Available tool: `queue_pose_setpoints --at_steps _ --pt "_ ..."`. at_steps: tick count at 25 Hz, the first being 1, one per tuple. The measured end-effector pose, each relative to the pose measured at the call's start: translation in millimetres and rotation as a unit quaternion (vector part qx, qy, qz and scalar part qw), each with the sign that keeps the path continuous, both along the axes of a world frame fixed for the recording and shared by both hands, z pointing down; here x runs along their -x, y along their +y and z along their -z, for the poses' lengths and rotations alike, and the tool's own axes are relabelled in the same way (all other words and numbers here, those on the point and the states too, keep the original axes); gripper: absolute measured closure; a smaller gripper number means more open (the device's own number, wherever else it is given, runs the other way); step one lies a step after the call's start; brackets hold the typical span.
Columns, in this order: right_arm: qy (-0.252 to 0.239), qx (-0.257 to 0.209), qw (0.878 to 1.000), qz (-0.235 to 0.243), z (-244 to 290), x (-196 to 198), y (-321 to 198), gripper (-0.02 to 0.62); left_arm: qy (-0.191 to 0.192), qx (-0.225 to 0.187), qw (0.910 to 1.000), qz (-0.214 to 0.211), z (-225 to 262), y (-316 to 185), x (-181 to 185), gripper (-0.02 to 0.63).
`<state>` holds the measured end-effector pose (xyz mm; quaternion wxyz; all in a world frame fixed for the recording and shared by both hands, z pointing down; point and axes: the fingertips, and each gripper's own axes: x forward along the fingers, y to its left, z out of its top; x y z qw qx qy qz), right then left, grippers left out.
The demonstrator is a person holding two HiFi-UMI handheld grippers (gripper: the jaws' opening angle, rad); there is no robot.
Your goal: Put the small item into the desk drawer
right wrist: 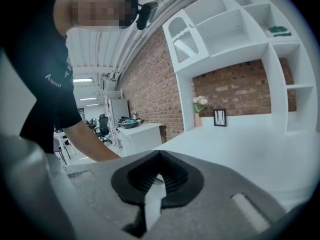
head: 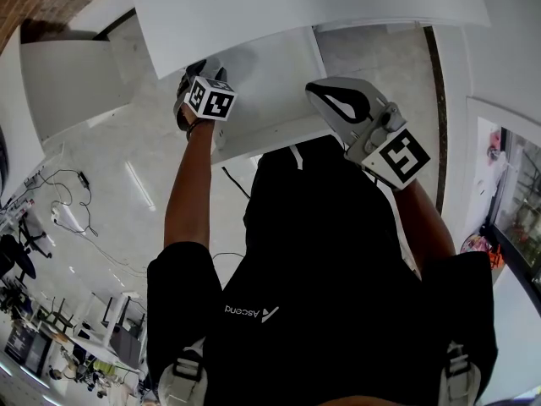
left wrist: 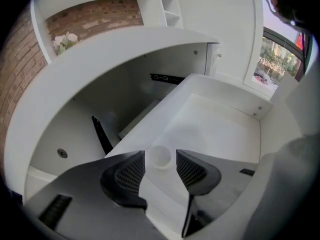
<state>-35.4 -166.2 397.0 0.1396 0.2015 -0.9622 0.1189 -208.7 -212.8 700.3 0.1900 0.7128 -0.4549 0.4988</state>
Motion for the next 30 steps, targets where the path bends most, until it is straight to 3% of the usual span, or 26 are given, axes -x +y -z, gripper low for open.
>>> queue_pose_setpoints --at_steps 5,9,18,24,30 --pt "-0.004 0.001 1.0 0.007 0.6 6.3 5.6 0.594 0.015 -0.027 0.9995 0.006 22.7 3.0 -0.1 0.414" --pt "-0.009 -0.003 1.0 0.013 5.7 10.8 11.7 0.594 0.052 -0.05 0.9973 0.009 51.1 11.9 -9.7 0.414" --pt "-0.032 -0.014 0.999 0.029 20.0 15.0 22.5 0.594 0.136 -0.129 0.982 0.02 140.2 37.5 -36.3 0.416" --pt "-0.057 -0.02 0.997 0.042 35.4 29.6 30.2 0.594 0.168 -0.219 0.9607 0.03 221.9 50.5 -29.7 0.451" --pt "-0.092 -0.04 0.993 0.058 57.1 40.8 38.8 0.594 0.219 -0.319 0.9215 0.031 313.2 74.5 -35.5 0.511"
